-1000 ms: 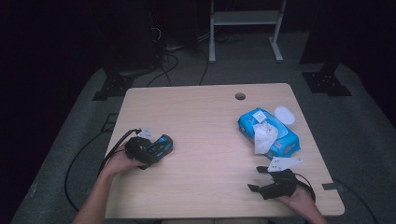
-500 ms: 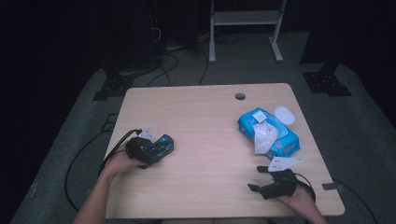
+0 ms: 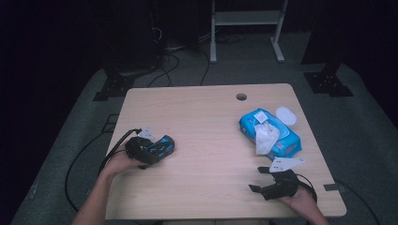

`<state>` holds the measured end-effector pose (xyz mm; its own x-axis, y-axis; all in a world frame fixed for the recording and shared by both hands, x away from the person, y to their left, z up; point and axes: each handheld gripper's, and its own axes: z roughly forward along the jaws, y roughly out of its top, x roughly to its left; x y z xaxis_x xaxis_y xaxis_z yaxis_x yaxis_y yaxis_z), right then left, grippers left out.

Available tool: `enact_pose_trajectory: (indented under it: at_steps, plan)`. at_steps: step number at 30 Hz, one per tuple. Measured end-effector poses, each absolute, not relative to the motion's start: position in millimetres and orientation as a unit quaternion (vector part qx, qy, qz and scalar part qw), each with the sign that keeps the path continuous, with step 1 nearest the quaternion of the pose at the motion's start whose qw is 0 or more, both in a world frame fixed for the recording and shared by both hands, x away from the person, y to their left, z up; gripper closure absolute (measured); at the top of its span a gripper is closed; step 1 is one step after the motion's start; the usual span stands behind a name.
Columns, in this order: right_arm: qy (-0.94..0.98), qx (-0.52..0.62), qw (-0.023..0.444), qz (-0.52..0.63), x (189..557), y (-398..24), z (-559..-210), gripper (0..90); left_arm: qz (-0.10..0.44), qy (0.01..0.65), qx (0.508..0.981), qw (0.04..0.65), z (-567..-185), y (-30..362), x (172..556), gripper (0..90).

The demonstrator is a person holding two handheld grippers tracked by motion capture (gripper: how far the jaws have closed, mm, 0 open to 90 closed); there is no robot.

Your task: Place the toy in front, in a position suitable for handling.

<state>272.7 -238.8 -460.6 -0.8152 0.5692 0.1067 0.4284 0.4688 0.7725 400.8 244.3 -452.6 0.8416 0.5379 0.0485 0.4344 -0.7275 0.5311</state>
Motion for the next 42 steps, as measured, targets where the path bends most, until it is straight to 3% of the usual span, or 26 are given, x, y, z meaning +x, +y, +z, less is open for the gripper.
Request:
enact_pose_trajectory:
  at_steps: [20, 25, 42]
  plan:
    - [0.855, 0.291, 0.080, 0.423, 273, -238, -461, 21.3, 0.072, 0.263, 0.940, 0.205, -452, 231, 412, 21.4]
    - [0.855, 0.290, 0.080, 0.422, 273, -237, -462, 21.3, 0.071, 0.271, 0.937, 0.207, -451, 231, 413, 25.7]
    - [0.853, 0.291, 0.081, 0.425, 273, -239, -461, 21.3, 0.082, 0.269, 0.940, 0.195, -443, 230, 413, 26.0]
